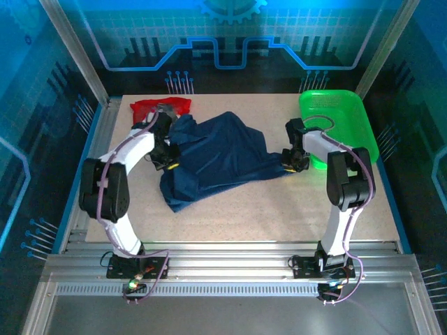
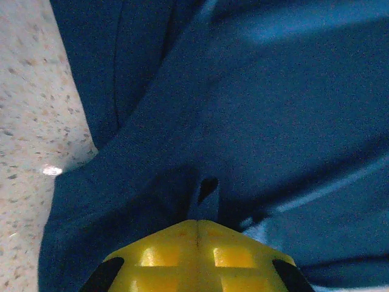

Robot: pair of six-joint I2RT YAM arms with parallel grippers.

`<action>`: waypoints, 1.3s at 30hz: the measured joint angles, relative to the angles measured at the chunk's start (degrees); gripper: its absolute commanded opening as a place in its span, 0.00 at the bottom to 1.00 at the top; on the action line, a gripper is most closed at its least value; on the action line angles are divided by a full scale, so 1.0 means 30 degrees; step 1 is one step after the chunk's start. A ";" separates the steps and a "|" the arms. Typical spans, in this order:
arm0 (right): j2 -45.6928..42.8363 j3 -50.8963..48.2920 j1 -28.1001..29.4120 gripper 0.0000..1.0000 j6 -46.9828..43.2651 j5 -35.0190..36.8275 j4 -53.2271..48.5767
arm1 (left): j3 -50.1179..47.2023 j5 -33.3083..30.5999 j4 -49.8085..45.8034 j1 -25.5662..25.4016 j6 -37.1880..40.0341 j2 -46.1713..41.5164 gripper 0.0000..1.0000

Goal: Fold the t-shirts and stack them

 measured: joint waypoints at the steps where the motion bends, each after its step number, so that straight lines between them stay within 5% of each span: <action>1: -0.0131 0.0015 -0.0007 0.10 0.0066 0.0015 0.0000 | 0.0131 0.0000 -0.0022 0.0109 0.0000 -0.0736 0.00; 15: -0.1865 -0.0692 -0.0182 0.13 0.2091 -0.0546 0.0437 | -0.0430 -0.0255 -0.0102 0.3781 0.1005 -0.6091 0.00; 21: -0.2710 -0.1246 -0.0284 0.38 0.2324 -0.1734 0.0393 | -0.3883 0.0736 0.0437 0.3920 0.1151 -0.8539 0.00; 27: -0.4218 -0.1508 -0.0204 0.52 0.1348 -0.3898 0.0284 | -0.6215 0.1749 0.0707 0.3920 0.1137 -0.9967 0.00; 39: -0.1974 -0.2885 0.3541 0.54 0.0576 -0.6783 0.0882 | -0.6958 0.2557 0.1537 0.3920 0.1151 -1.0382 0.00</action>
